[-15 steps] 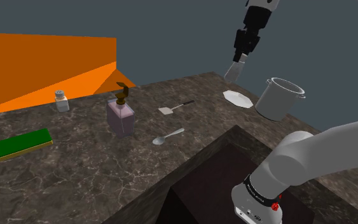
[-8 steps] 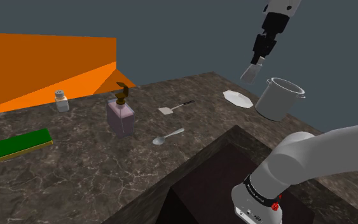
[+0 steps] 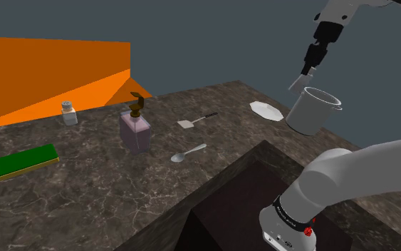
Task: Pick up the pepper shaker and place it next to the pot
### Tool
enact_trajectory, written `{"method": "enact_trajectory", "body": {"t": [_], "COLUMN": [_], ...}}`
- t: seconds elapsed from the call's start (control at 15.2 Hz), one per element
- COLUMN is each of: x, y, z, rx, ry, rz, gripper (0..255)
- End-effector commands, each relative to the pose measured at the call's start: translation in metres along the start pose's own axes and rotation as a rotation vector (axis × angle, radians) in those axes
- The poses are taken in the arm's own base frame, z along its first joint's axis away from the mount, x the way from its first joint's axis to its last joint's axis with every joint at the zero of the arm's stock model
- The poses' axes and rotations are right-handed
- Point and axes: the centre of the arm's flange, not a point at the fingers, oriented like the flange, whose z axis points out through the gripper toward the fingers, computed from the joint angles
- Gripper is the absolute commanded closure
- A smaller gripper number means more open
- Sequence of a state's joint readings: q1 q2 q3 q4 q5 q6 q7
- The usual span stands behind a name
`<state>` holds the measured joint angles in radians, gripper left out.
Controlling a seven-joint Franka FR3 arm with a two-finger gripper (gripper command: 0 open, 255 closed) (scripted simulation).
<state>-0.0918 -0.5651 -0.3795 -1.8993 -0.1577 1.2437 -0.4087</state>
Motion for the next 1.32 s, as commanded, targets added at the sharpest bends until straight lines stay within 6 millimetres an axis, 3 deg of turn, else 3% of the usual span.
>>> {"method": "enact_trajectory", "body": {"t": [0.0,1.19,1.25], "x": [-0.01,-0.092,-0.091], "y": [0.025,0.254,0.254], "z": [0.0,-0.013,-0.008], "rx": [0.0,0.0,0.0], "ry": [-0.001,-0.001,-0.001], "rz": [-0.001,-0.001,-0.001], "gripper": [255,255,255]}}
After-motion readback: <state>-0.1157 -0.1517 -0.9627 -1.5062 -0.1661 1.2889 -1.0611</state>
